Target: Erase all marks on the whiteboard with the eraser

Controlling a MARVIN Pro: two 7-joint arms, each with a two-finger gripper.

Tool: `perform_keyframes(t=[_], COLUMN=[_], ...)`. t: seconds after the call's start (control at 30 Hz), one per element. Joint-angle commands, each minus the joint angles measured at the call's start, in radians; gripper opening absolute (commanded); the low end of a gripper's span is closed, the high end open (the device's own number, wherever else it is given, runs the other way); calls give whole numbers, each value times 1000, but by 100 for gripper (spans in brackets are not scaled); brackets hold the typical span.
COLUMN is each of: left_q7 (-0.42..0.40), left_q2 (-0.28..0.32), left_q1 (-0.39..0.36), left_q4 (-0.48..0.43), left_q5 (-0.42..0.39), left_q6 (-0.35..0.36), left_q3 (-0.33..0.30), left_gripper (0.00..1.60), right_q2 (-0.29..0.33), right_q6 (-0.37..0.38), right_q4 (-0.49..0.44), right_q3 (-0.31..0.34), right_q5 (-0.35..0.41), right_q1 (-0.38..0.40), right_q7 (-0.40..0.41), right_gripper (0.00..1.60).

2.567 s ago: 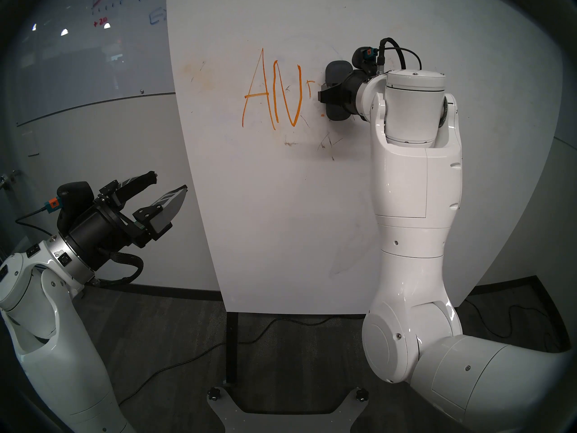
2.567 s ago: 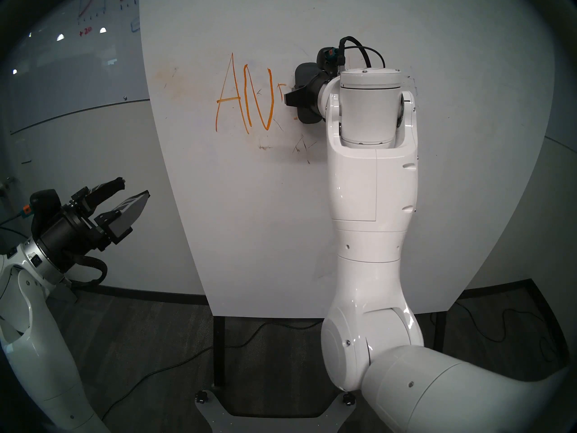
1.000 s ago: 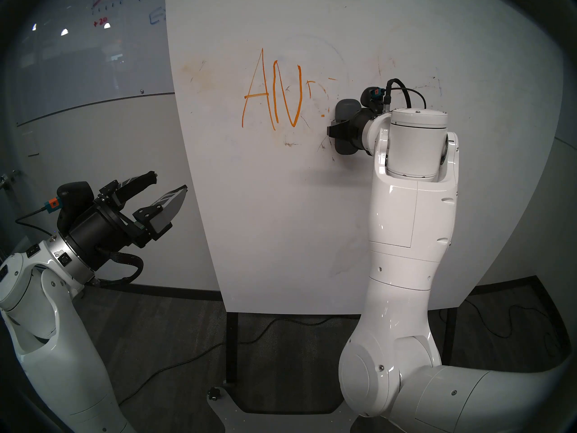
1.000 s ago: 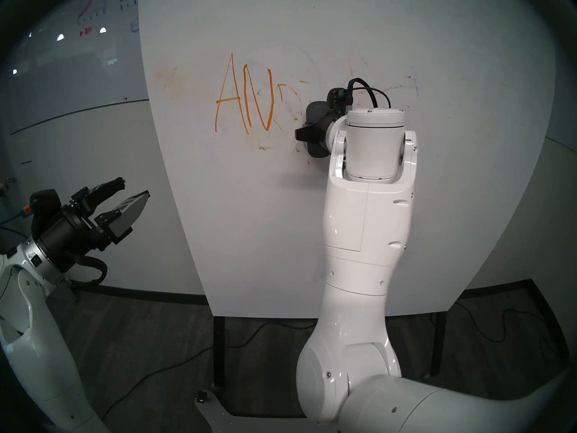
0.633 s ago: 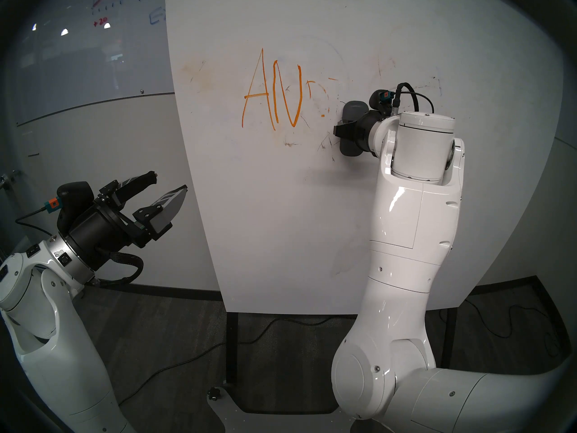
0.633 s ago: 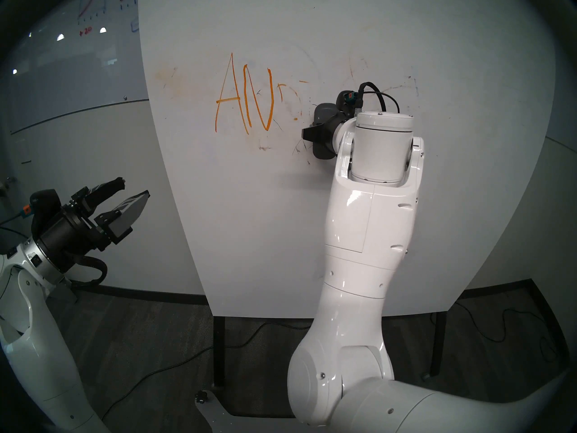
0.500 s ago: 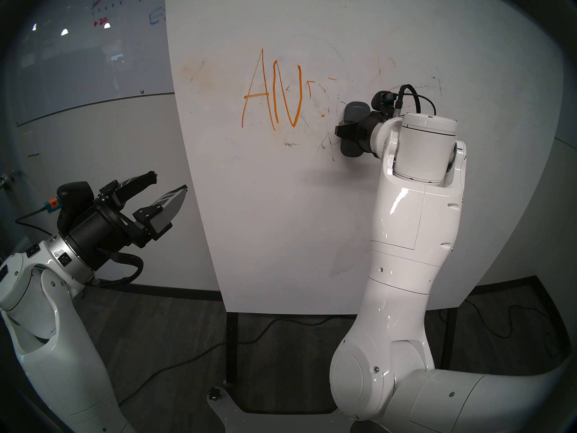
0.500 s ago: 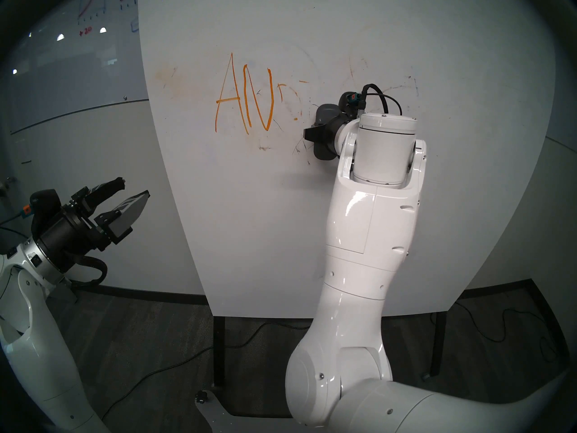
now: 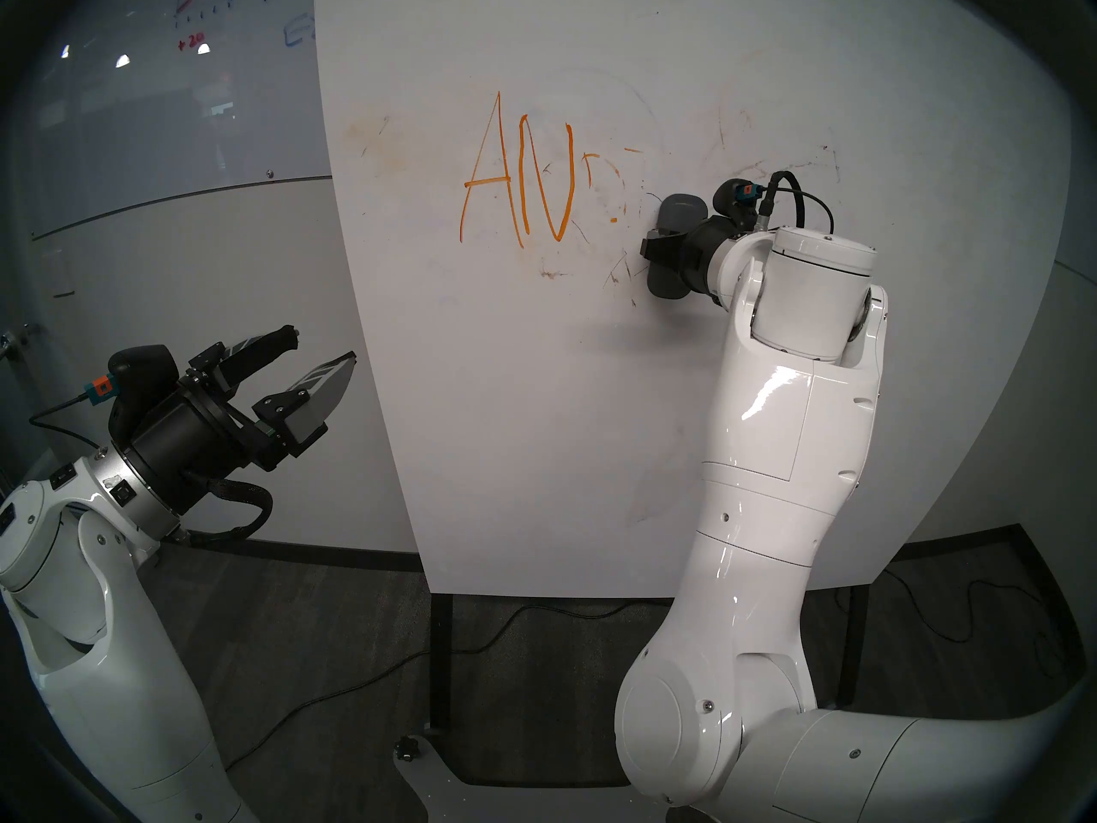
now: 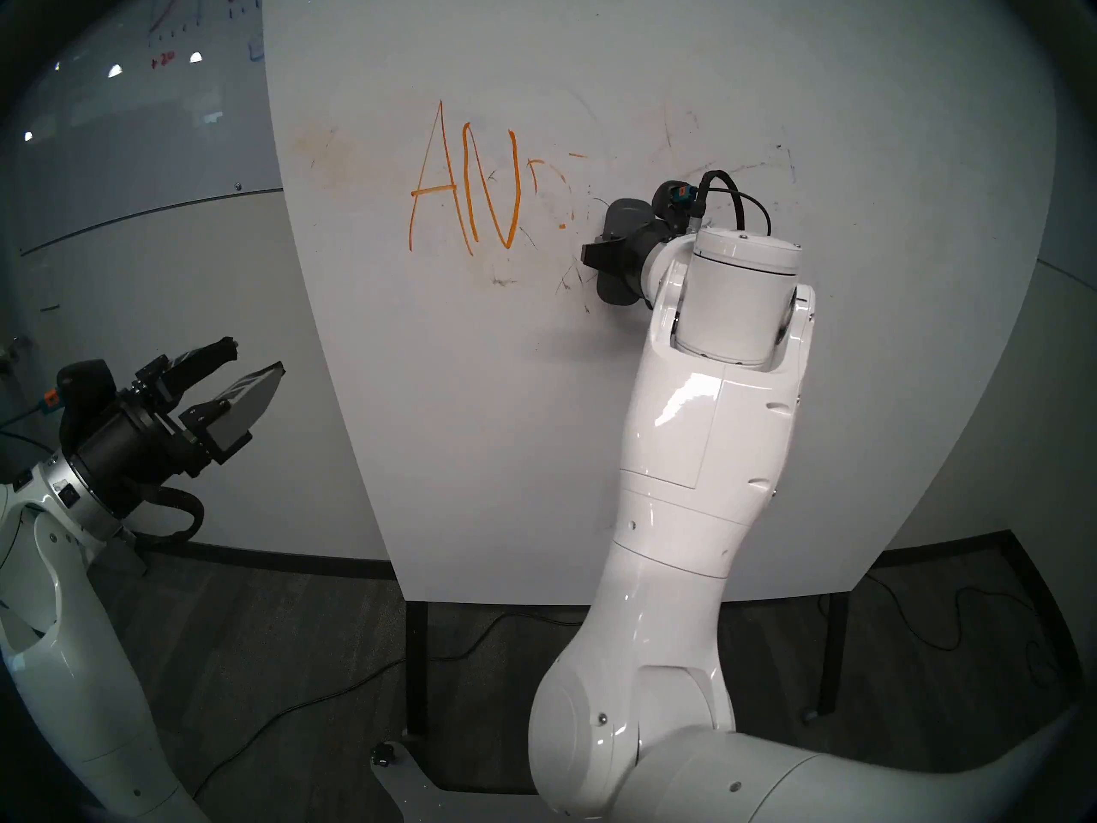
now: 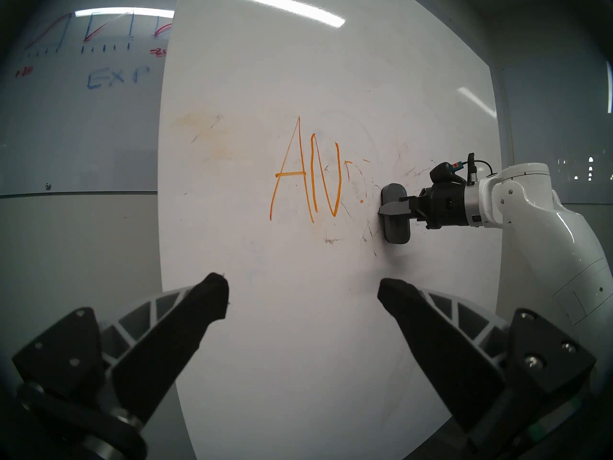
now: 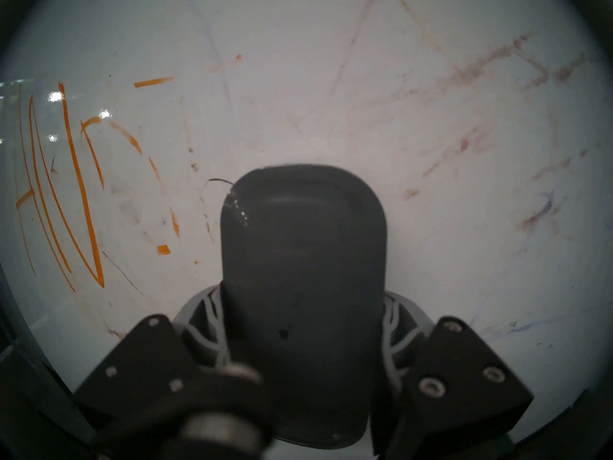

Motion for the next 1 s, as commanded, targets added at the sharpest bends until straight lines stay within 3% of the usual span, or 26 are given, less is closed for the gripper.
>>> perform_keyframes(t=[0.0,0.07,0.1,0.17,0.37,0.53,0.57,0.97], left_q7=[1,1,1,1,1,1,1,1], left_q2=[2,2,2,2,2,2,2,2], left_q1=[1,1,1,1,1,1,1,1], left_q4=[-16,-16,-16,-16,-16,-16,-16,-16], left_q5=[-4,-4,-4,-4,-4,-4,-4,-4], left_q6=[1,1,1,1,1,1,1,1], left_q3=[2,2,2,2,2,2,2,2], left_gripper=[160,160,160,160,160,160,160,160], right_q2=[-18,-19,-19,-17,-12,-7,-7,-6], right_q6=[-36,-35,-36,-37,-44,-54,-55,-61], right_q4=[-1,-1,-2,-4,-9,-15,-17,-37], right_q3=[-7,-6,-6,-7,-12,-17,-18,-25], right_q5=[15,15,17,18,20,21,22,26], right_q1=[19,19,18,16,10,4,2,-3], right_q7=[-9,-10,-11,-10,-10,-9,-8,-7], right_gripper=[0,0,11,50,82,154,160,160])
